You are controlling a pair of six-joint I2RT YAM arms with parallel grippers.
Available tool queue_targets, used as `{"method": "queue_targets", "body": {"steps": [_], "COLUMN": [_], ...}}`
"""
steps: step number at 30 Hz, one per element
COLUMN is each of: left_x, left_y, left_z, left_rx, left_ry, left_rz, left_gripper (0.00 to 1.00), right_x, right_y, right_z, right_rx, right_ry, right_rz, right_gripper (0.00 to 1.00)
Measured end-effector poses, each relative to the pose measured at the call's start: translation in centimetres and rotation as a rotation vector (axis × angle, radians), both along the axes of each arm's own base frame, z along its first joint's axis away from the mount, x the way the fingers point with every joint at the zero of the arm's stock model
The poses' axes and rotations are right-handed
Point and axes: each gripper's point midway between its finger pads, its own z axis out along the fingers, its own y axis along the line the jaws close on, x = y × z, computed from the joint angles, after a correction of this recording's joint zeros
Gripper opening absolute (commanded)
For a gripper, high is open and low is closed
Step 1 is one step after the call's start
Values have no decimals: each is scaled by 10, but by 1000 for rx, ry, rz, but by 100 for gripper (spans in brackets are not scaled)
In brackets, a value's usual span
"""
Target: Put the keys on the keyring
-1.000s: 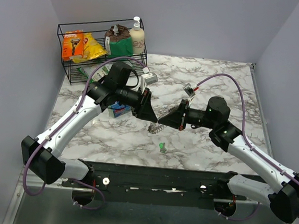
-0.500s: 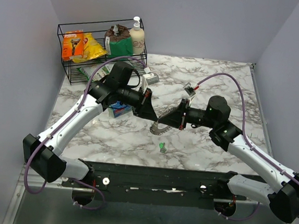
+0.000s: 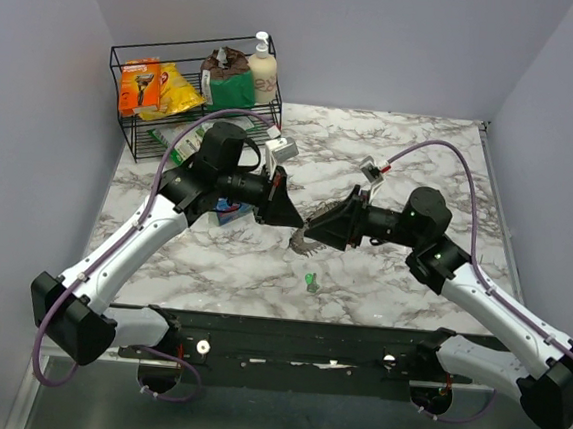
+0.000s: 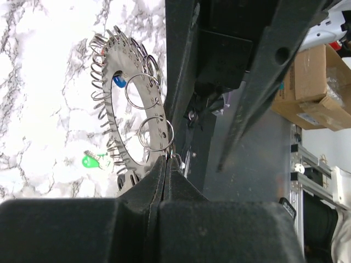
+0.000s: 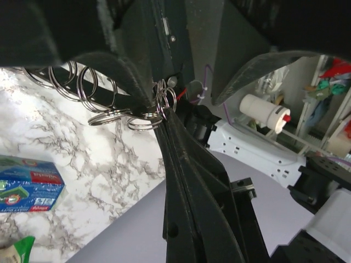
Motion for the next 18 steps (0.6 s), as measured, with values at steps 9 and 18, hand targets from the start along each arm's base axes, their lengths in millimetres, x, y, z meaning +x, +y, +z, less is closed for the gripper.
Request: {"method": "queue_targets", "body": {"steps": [9,18], "left_x": [4,8], "left_y": [-2,-6], "left_z": [15,26], "left_rx": [-88,-145], "left_ry": [-64,-80], "left_rz": [60,78], "left_gripper": [0,0], "right_x": [-5,-5], "right_y": [-5,-3], "right_z": [-1,-3], "right_rx": [33,79], "right_ry": [-7,39], "right_rz": [-16,-13], "right_gripper": [59,49]}}
